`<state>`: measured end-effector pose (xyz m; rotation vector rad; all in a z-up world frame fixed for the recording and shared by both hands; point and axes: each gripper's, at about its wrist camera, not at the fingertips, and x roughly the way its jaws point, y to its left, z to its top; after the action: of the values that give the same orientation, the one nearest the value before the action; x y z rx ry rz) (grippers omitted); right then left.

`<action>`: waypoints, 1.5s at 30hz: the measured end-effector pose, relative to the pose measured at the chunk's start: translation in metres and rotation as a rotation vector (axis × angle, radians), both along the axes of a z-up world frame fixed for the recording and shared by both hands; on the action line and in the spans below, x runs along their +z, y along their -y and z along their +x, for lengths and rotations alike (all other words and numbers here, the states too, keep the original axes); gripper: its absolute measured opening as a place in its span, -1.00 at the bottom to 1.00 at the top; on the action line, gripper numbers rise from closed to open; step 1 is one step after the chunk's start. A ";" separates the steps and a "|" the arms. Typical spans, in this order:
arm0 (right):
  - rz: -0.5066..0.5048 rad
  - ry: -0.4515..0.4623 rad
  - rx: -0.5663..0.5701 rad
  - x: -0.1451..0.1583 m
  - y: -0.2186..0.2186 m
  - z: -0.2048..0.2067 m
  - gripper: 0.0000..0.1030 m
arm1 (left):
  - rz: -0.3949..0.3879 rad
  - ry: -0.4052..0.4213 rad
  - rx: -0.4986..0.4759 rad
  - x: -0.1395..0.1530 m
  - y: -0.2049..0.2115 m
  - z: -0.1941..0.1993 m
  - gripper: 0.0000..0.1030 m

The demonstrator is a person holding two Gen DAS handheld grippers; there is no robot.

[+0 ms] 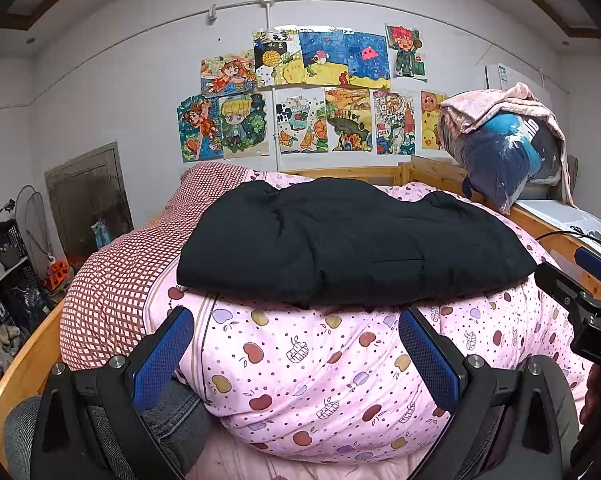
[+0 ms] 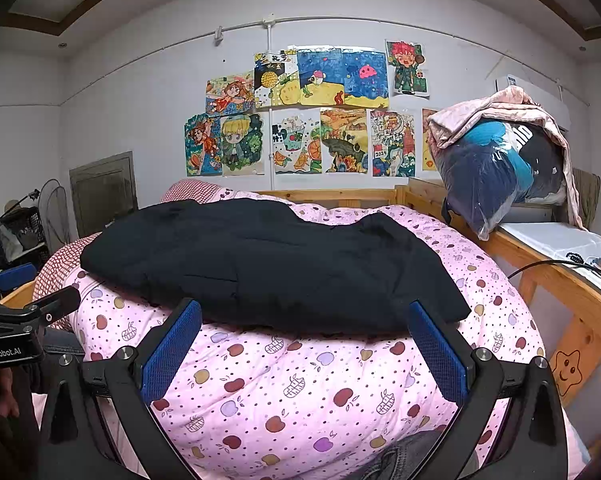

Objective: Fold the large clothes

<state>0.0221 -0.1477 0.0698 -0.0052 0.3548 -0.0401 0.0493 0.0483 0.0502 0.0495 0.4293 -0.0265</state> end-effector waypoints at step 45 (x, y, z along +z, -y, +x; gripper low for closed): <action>0.002 -0.005 -0.003 -0.003 -0.002 0.000 0.97 | 0.004 -0.002 -0.005 0.001 -0.003 0.000 1.00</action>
<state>0.0219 -0.1454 0.0663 -0.0027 0.3597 -0.0427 0.0497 0.0513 0.0511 0.0545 0.4312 -0.0310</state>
